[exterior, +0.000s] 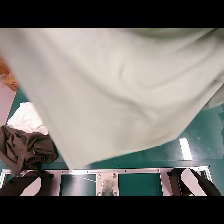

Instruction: Fold the shirts.

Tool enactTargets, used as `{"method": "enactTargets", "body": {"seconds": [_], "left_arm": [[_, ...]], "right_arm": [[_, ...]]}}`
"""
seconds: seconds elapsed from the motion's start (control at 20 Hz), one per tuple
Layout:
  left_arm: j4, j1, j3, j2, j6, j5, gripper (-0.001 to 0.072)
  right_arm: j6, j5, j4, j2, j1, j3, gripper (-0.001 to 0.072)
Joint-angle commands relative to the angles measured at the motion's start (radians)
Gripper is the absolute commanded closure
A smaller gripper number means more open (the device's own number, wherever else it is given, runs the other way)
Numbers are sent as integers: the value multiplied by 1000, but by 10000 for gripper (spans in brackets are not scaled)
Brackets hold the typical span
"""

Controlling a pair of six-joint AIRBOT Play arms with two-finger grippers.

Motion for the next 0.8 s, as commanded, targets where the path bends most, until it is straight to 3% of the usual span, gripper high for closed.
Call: {"method": "enactTargets", "body": {"seconds": [0.0,0.25,0.5,0.55,0.6,0.65,0.75], "left_arm": [[12,0,-98,-216,35,-18,684],[-172,-4,-97,-692,170,23,683],[-259,-32,-97,-955,176,200,682],[-276,-32,-97,-964,175,227,604],[-274,-29,-93,-964,161,236,227],[-272,-15,-74,-964,126,205,94],[-262,45,6,-962,61,28,98]], "right_arm": [[-48,-72,-26,-72,89,-277,691],[-65,-225,-99,-506,270,-440,689],[-60,-266,-31,-888,307,-335,688],[-57,-266,-17,-918,305,-313,669],[-57,-265,-19,-932,297,-291,540],[-57,-261,-18,-933,278,-273,402],[-47,-163,-19,-932,211,-199,299]]}}
